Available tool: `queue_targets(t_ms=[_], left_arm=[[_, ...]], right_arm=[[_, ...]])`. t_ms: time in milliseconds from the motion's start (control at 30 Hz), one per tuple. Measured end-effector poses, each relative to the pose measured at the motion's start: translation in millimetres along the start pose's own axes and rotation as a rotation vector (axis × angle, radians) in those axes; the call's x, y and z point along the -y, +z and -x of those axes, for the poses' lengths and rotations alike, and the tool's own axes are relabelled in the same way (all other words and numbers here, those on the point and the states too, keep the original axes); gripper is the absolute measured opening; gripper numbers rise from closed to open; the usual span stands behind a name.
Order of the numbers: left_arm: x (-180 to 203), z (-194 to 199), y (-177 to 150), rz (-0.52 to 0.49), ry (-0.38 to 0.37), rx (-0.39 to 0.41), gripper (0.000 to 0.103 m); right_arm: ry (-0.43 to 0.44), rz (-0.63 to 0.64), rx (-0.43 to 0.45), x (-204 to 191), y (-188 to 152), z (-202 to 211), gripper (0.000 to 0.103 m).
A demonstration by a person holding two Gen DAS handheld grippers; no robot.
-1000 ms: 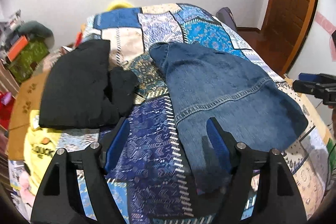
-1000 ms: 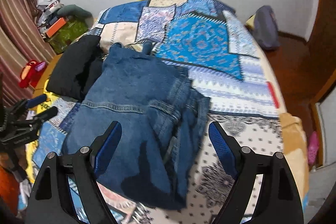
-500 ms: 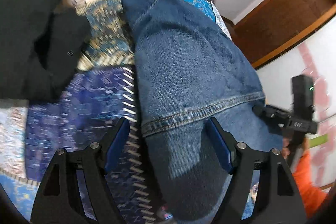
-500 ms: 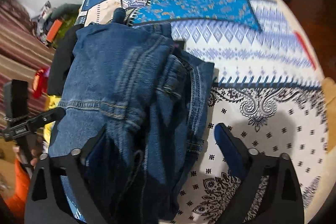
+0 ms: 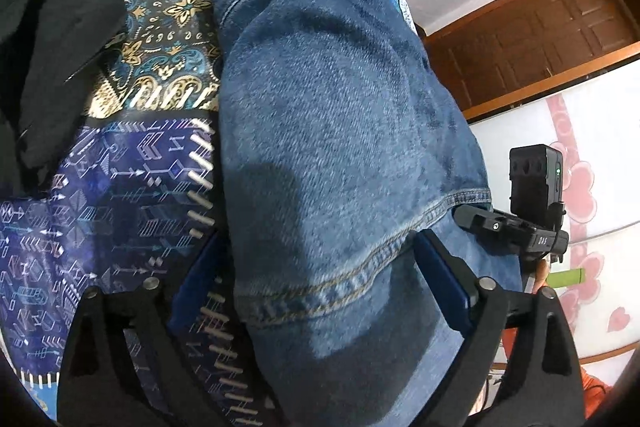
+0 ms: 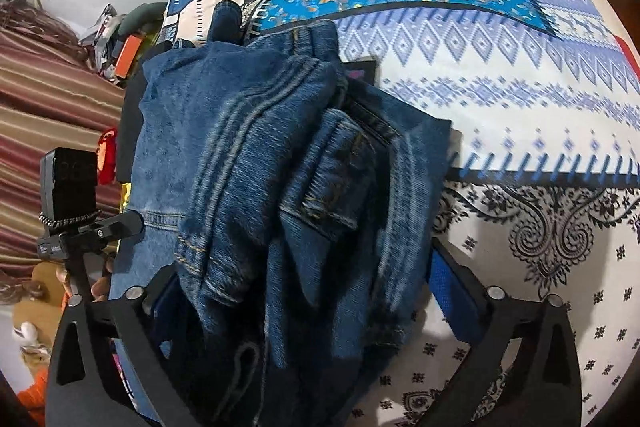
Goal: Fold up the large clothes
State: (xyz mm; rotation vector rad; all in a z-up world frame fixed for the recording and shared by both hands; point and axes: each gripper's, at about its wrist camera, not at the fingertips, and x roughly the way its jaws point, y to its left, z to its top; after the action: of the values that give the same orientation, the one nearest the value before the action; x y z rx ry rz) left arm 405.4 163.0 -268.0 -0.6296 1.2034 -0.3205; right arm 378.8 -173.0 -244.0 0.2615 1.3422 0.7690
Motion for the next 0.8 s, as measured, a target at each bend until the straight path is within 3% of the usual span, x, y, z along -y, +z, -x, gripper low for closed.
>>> queue_targets(t_ms=[167,267,367,500,700,800], left_arm=[[5.0,-1.2,4.0,0.035,-0.067,-0.009,0.085],[10.5,1.8,1.8,0.022,-0.039,-0.008,0.07],[15.6,13.6,-3.0,0.02,-0.056,0.003,0.054],[41.4,36.9,-12.6,-0.057,-0.025,0.04,0.04],[79.5,104.0,-24.8,-0.19,0.041,0.167,0.037],[78.2,145.7,-22.1,-0.194,0.046,0.238,0.037]], right_arm=[[-0.015,0.021,-0.003,-9.1,0.4,7.8,0.069],[-0.027,0.033,0.01,-19.3,-2.0,17.6,0.051],[-0.037,0.049,0.03,-34.1,-5.0,30.3,0.036],[-0.067,0.102,0.067,-66.6,-5.8,43.8,0.029],[-0.088,0.201,0.131,-126.7,0.5,55.7,0.028],[-0.057,0.232,0.167,-159.3,12.7,56.9,0.027]])
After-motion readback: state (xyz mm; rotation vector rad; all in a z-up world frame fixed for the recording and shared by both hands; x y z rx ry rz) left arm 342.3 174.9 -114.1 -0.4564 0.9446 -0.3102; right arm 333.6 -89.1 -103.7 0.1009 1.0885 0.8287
